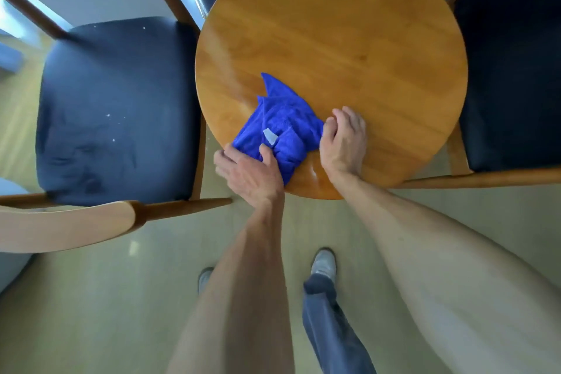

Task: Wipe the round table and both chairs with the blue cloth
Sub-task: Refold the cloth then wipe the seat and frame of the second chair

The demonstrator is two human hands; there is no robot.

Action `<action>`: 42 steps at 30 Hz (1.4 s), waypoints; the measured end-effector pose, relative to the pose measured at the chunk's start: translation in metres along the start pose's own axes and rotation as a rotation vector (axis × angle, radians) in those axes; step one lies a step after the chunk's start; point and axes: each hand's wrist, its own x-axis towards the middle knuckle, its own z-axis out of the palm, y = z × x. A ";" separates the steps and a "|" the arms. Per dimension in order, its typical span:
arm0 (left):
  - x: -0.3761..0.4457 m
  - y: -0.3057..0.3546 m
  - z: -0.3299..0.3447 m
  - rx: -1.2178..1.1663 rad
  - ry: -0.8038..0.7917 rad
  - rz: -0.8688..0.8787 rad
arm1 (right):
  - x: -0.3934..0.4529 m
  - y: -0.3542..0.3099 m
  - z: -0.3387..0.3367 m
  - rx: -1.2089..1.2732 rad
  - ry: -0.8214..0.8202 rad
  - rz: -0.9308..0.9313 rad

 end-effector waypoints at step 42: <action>0.112 -0.292 -0.275 -0.143 -0.085 -0.607 | -0.254 -0.325 0.045 -0.573 -0.578 -0.742</action>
